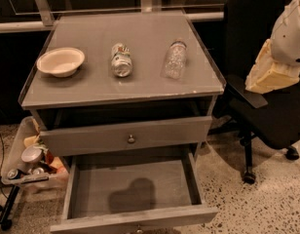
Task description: Close middle drawer
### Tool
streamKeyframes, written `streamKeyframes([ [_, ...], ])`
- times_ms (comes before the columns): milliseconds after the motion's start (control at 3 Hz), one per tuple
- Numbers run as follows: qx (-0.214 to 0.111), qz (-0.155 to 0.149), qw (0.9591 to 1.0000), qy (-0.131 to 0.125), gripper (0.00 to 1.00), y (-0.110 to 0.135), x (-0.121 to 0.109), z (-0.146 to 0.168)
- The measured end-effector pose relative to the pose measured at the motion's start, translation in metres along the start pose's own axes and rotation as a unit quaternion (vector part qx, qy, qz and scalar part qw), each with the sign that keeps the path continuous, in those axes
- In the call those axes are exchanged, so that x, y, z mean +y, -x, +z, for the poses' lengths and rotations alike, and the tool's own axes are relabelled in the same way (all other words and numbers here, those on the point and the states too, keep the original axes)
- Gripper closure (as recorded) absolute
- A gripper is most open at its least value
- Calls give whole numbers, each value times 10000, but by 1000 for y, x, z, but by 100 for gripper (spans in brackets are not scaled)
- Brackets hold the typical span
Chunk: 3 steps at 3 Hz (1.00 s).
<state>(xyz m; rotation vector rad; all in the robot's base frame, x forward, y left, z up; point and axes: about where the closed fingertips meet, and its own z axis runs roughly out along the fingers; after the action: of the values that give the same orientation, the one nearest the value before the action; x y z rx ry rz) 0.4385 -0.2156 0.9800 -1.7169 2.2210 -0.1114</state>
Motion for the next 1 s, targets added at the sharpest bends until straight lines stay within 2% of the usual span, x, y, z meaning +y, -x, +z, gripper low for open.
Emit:
streamKeyframes([
  [333, 0, 0, 10000, 0, 100, 0, 0, 0],
  [667, -25, 29, 9999, 130, 100, -3, 17, 17],
  [1000, -64, -89, 9998, 171, 100, 0, 53, 48],
])
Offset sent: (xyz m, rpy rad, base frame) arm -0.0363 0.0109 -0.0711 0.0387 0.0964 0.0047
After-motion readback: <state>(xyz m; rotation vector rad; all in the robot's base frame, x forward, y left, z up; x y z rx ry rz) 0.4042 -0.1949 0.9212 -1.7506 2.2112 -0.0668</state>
